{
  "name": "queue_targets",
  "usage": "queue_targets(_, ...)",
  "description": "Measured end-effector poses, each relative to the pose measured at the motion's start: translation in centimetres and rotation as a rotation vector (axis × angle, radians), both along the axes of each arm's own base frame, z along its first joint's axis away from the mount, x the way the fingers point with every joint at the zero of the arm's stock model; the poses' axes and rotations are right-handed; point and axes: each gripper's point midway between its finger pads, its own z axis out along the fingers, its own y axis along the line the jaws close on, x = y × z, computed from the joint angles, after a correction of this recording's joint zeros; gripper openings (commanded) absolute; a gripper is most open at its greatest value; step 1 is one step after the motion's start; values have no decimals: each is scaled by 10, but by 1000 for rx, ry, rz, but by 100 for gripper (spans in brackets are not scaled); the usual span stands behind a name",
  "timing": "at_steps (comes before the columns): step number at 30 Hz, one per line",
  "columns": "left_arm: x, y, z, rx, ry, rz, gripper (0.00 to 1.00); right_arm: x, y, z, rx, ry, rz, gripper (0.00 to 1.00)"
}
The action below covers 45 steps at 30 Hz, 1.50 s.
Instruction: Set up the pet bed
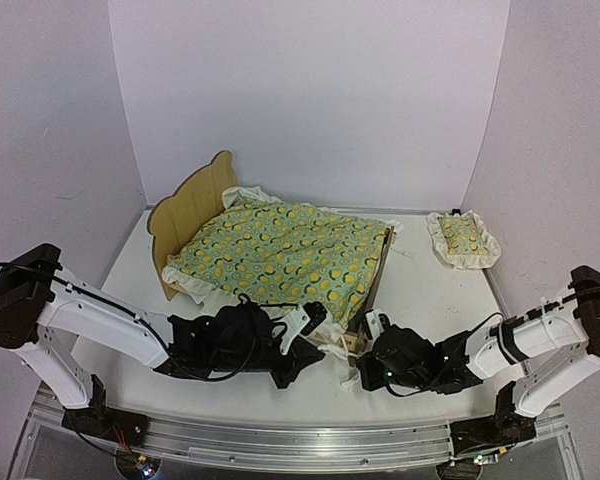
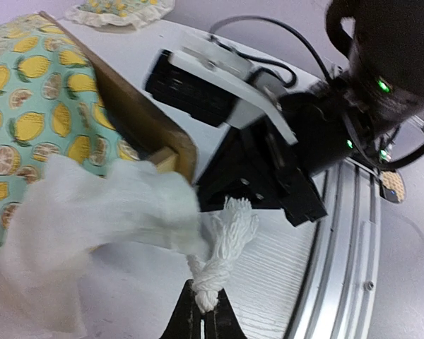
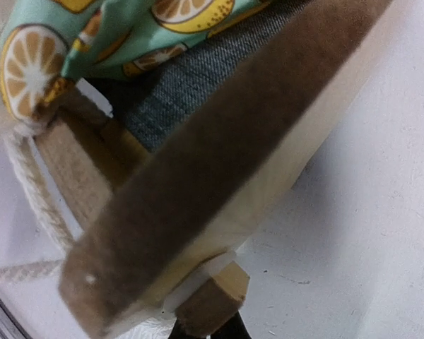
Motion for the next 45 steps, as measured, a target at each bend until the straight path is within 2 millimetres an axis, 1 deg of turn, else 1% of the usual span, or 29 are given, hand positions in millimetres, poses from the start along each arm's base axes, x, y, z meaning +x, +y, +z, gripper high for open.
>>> queue_targets(4, 26, 10, 16, -18, -63, 138, 0, 1, -3, -3, -2, 15, 15, 0)
queue_targets(6, 33, 9, 23, -16, -102, 164, 0, -1, -1, -4, 11, 26, 30, 0)
queue_targets(8, 39, 2, 34, -12, -145, 168, 0, -5, 2, -6, 36, 45, 52, 0)
queue_targets(11, 52, -18, 59, -22, -236, 178, 0, -11, 8, -8, 69, 74, 80, 0)
queue_targets(12, 56, -21, 62, -15, -258, 184, 0, -12, 9, -10, 77, 83, 83, 0)
queue_targets(14, 72, -24, 61, 15, -293, 206, 0, -14, 12, -12, 94, 95, 86, 0)
queue_targets(17, 105, -14, 56, 62, -311, 242, 0, -13, 17, -9, 130, 94, 79, 0)
queue_targets(18, 111, -11, 54, 70, -313, 242, 0, -13, 18, -8, 140, 92, 76, 0)
queue_targets(20, 113, -10, 52, 76, -312, 225, 0, -12, 18, -7, 150, 90, 70, 0)
queue_targets(22, 104, -13, 55, 58, -303, 196, 0, -12, 16, -9, 145, 92, 63, 0)
queue_targets(24, 86, -12, 56, 35, -284, 160, 0, -10, 12, -10, 139, 93, 56, 0)
queue_targets(26, 57, -5, 55, 8, -249, 110, 0, -7, 8, -12, 129, 93, 46, 0)
queue_targets(27, 41, -3, 51, -4, -220, 81, 0, -6, 6, -11, 126, 95, 40, 4)
queue_targets(28, 26, -2, 46, -14, -185, 57, 7, -6, 4, -12, 119, 97, 37, 17)
queue_targets(29, 12, -2, 38, -19, -138, 35, 19, -6, 2, -12, 109, 103, 35, 33)
queue_targets(30, 2, -3, 28, -14, -99, 19, 28, -7, -1, -14, 98, 111, 33, 44)
queue_targets(31, -12, -3, 16, -7, -54, 5, 34, -9, -5, -15, 71, 122, 32, 53)
queue_targets(32, -24, -2, 2, 13, -15, -4, 39, -12, -12, -17, 39, 139, 29, 61)
queue_targets(34, -43, 7, -23, 58, 40, -8, 52, -22, -26, -16, -7, 179, 27, 77)
queue_targets(35, -51, 14, -31, 78, 54, -14, 57, -25, -32, -12, -10, 194, 17, 82)
queue_targets(36, -56, 21, -34, 92, 58, -20, 59, -29, -38, -5, -16, 204, 16, 87)
queue_targets(37, -57, 28, -31, 97, 64, -18, 63, -31, -42, 5, -11, 203, 16, 92)
queue_targets(38, -55, 34, -21, 90, 68, -14, 65, -31, -43, 19, 1, 195, 16, 96)
queue_targets(39, -49, 38, -3, 64, 71, -5, 65, -28, -42, 35, 21, 181, 17, 98)
queue_targets(40, -39, 42, 18, 37, 74, 17, 65, -24, -38, 52, 44, 163, 18, 98)
queue_targets(42, -12, 49, 69, -27, 64, 87, 72, -10, -28, 84, 85, 137, 3, 98)
queue_targets(43, 8, 55, 99, -65, 51, 151, 79, 2, -23, 99, 103, 127, -22, 98)
queue_targets(44, 29, 65, 131, -107, 34, 233, 84, 18, -18, 112, 117, 119, -54, 94)
queue_targets(45, 49, 80, 161, -151, 18, 324, 83, 35, -13, 121, 122, 115, -90, 89)
